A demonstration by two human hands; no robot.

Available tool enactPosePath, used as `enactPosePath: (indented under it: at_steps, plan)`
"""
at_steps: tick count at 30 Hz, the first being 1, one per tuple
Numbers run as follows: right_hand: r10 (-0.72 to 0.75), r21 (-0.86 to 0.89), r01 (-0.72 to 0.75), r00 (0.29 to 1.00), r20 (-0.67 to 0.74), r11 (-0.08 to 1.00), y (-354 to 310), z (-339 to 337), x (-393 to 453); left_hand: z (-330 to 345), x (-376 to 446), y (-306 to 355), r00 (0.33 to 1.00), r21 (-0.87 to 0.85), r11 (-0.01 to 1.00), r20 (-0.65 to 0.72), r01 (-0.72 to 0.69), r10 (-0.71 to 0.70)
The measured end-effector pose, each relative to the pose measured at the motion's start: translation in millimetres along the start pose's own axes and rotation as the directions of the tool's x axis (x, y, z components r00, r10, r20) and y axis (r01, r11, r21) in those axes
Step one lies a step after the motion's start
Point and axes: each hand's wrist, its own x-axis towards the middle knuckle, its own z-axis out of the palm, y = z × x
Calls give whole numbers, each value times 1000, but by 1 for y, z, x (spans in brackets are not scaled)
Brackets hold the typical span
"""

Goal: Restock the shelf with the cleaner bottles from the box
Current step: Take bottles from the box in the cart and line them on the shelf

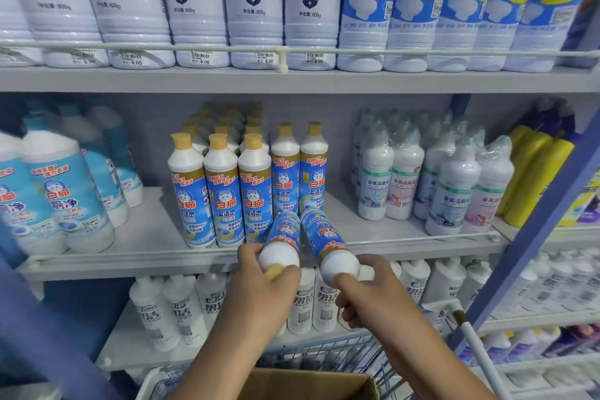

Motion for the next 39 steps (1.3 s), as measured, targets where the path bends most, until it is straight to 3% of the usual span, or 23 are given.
enactPosePath:
  at_steps: [8, 13, 18, 24, 29, 35, 39]
  plan:
    - [-238, -484, 134, 958, -160, 865, -41, -9, 16, -14, 12, 29, 976, 323, 928, -42, -188, 212]
    - [-472, -665, 283, 874, -118, 691, -79, -8, 29, -24, 36, 54, 946, 434, 858, -35, -276, 322]
    - [-584, -730, 397, 812, -4, 557, -109, 0, 55, -27, 66, 84, 932, 510, 811, -46, -288, 360]
    - [-603, -764, 430, 795, 67, 482, -138, 10, 92, -20, 104, 122, 920, 621, 711, 42, -330, 390]
    - [-502, -813, 394, 852, 149, 428, -159, 15, 119, -17, 123, 148, 900, 738, 569, 120, -363, 419]
    - [-441, -846, 383, 874, 203, 371, -168, 19, 136, -21, 132, 167, 811, 917, 195, 191, -349, 553]
    - [-476, -827, 438, 845, 244, 352, -165, 13, 146, -32, 150, 164, 777, 859, 184, 316, -478, 544]
